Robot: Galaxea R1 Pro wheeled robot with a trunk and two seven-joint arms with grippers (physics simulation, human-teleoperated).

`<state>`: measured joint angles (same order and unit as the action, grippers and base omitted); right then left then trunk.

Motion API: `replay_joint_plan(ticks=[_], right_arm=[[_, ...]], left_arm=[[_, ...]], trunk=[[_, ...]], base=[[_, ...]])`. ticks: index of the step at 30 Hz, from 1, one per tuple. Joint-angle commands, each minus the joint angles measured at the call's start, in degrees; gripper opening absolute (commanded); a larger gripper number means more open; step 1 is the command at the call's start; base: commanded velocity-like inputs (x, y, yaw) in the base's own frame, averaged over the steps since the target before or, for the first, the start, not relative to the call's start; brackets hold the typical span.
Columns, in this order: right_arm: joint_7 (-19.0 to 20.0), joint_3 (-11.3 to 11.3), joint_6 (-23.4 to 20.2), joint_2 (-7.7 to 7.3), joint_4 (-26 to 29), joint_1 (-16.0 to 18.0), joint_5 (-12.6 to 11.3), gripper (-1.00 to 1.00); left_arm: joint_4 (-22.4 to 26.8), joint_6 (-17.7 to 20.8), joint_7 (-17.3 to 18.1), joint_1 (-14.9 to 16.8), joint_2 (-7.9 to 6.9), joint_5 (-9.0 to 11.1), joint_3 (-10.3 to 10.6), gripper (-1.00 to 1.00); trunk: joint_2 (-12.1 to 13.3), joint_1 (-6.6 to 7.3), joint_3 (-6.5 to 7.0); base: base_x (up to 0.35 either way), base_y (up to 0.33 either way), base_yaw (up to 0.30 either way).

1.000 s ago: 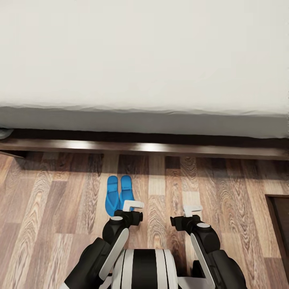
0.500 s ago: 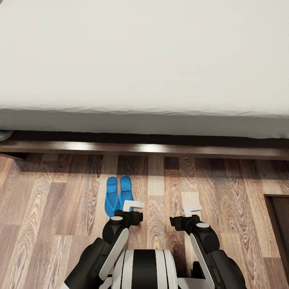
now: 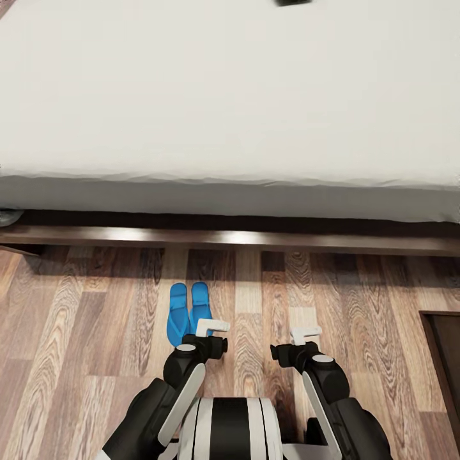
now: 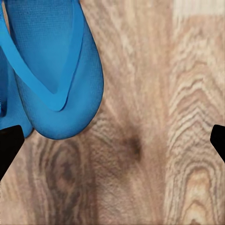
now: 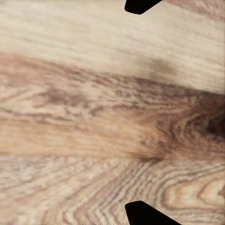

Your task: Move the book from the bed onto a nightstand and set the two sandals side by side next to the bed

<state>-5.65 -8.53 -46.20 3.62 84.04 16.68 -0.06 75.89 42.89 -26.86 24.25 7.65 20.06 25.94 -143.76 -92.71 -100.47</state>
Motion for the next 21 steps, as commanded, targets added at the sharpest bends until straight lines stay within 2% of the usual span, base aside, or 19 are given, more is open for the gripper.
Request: replay_joint_plan(ticks=[1,21], right_arm=[[-0.31,-0.08,-0.29,-0.01,0.06,0.02,-0.01,1.0],[-0.32,-0.14,-0.28,0.04,0.06,0.02,0.11,1.0]], left_arm=[[0.05,0.11,-0.57,0.03,-0.01,0.6,0.08,1.0],[0.05,0.09,-0.59,0.0,-0.01,0.45,0.08,1.0]], trunk=[[-0.01,0.01,0.06],[-0.01,0.01,1.73]], base=[[0.0,0.0,0.0],[0.0,0.0,0.0]])
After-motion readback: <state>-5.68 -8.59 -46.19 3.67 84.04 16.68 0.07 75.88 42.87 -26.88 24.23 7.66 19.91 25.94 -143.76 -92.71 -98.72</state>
